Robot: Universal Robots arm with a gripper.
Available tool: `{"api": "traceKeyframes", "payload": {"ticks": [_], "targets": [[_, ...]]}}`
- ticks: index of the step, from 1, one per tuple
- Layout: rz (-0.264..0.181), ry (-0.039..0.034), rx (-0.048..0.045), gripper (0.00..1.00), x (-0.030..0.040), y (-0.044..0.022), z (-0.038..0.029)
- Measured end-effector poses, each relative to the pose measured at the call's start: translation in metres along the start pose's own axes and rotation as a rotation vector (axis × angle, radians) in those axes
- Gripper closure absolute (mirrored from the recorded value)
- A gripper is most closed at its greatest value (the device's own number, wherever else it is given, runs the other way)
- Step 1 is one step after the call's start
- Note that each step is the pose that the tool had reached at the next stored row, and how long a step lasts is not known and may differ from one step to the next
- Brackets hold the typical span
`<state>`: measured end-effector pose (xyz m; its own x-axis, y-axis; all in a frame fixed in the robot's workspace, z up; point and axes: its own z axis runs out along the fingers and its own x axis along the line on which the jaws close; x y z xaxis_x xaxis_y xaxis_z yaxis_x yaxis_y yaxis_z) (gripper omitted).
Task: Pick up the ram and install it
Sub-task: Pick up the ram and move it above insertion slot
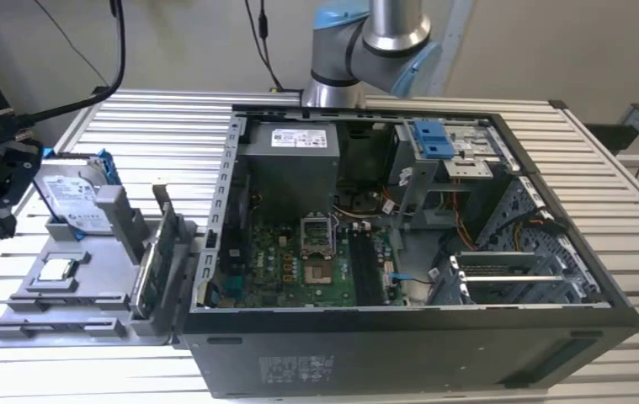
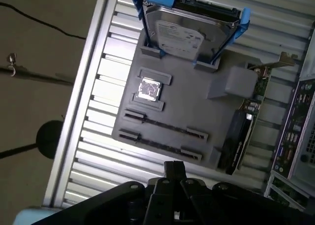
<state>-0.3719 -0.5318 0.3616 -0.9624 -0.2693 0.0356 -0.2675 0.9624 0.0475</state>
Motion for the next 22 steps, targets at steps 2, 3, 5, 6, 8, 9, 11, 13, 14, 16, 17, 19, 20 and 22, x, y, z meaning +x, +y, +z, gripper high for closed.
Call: {"api": "traceKeyframes", "payload": {"ticks": [2,3,5,6,8,9,11,13,14,16,17,19,20,22], "targets": [[-0.019,0.0009,0.0007,0.89,0.0001,0.0001,0.0000],[-0.028,0.0013,0.0010,0.89,0.0000,0.0000,0.0000],[-0.048,0.0023,0.0017,0.89,0.0000,0.0000,0.0000],[-0.058,0.0028,0.0021,0.89,0.0000,0.0000,0.0000],[-0.079,0.0037,0.0028,0.89,0.0000,0.0000,0.0000],[-0.090,0.0042,0.0032,0.89,0.0000,0.0000,0.0000],[-0.112,0.0052,0.0039,0.89,0.0000,0.0000,0.0000],[-0.134,0.0063,0.0048,0.89,0.0000,0.0000,0.0000],[-0.145,0.0069,0.0052,0.89,0.0000,0.0000,0.0000],[-0.168,0.0080,0.0060,0.89,0.0000,0.0000,0.0000],[-0.180,0.0086,0.0064,0.89,0.0000,0.0000,0.0000],[-0.203,0.0096,0.0073,0.89,0.0000,0.0000,0.0000],[-0.214,0.0102,0.0077,0.89,0.0000,0.0000,0.0000],[-0.238,0.0114,0.0086,0.89,0.0000,0.0000,0.0000]]}}
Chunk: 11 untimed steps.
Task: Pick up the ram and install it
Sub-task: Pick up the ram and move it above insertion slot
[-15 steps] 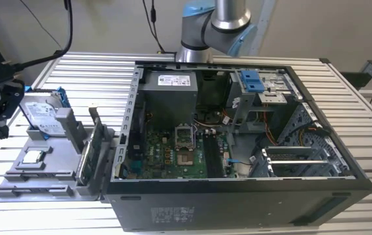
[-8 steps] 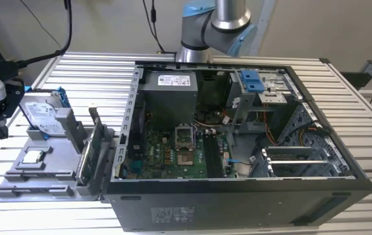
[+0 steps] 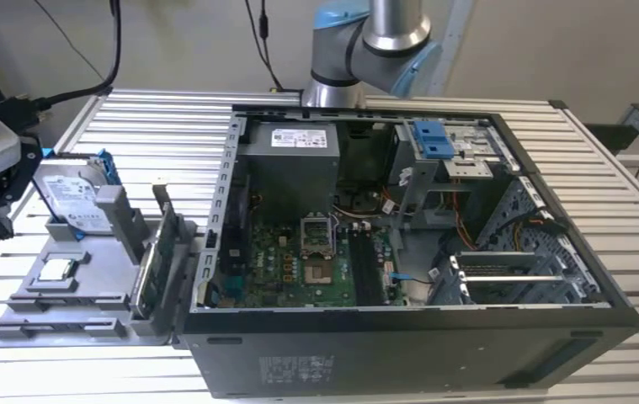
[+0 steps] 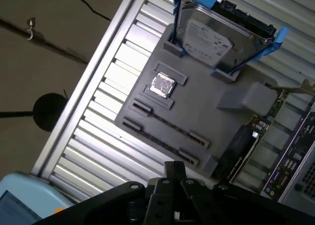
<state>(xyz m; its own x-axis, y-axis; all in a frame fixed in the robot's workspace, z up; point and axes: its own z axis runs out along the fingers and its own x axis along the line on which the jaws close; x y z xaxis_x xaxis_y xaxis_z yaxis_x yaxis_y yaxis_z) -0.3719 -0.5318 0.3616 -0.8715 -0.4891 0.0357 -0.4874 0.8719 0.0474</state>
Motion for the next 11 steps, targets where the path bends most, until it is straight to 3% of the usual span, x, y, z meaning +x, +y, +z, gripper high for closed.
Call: {"api": "traceKeyframes", "payload": {"ticks": [11], "targets": [[-0.134,0.0064,0.0049,0.89,0.0000,0.0000,0.0000]]}}
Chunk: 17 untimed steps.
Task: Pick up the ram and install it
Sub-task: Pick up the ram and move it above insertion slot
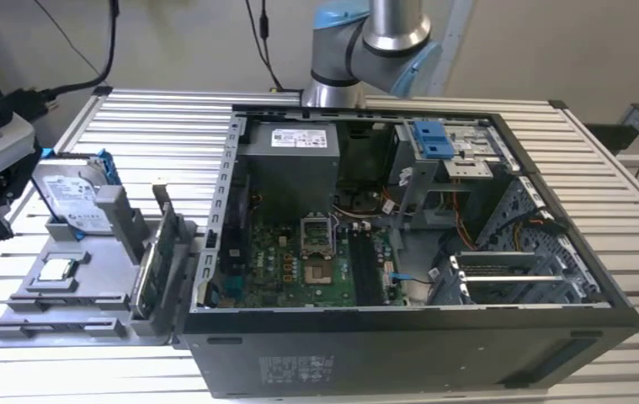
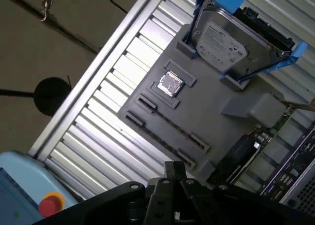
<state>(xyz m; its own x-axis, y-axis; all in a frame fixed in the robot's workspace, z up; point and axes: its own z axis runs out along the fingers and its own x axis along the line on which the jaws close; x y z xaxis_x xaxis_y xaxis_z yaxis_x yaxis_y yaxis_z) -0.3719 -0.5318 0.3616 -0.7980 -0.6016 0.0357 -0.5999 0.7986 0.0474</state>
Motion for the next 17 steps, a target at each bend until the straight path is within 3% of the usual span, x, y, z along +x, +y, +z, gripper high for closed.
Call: {"api": "traceKeyframes", "payload": {"ticks": [17], "targets": [[-0.204,0.0098,0.0074,0.89,0.0000,0.0000,0.0000]]}}
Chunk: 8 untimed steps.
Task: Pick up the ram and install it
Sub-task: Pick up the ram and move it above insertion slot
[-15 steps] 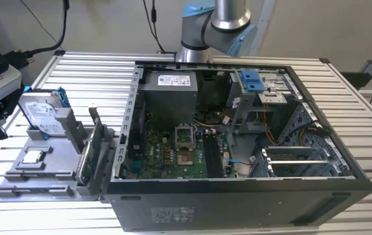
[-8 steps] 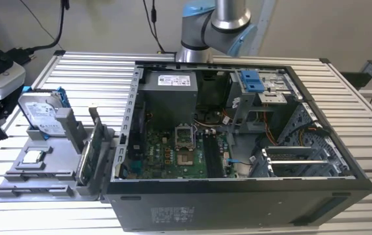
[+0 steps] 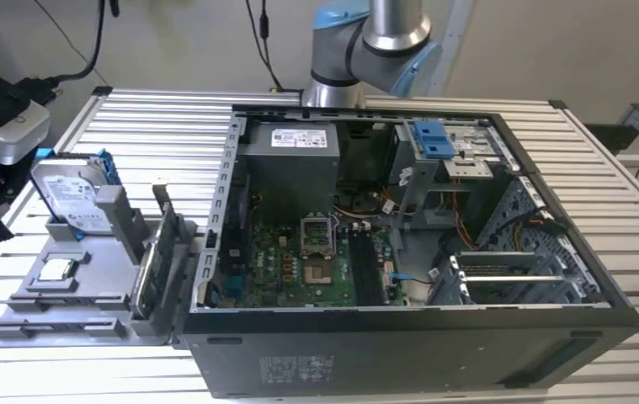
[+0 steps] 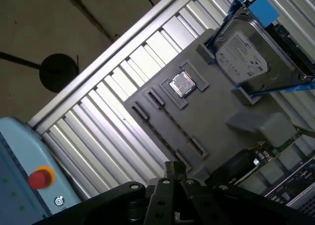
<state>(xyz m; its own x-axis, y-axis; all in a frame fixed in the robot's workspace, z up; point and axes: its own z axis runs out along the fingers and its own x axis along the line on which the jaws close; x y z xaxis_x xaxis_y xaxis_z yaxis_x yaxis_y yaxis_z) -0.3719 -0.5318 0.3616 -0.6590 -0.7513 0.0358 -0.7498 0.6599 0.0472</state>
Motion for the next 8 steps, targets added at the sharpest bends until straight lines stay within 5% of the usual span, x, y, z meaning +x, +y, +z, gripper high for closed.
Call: {"api": "traceKeyframes", "payload": {"ticks": [8], "targets": [[-0.075,0.0035,0.0032,0.89,-0.0001,0.0001,0.0000]]}}
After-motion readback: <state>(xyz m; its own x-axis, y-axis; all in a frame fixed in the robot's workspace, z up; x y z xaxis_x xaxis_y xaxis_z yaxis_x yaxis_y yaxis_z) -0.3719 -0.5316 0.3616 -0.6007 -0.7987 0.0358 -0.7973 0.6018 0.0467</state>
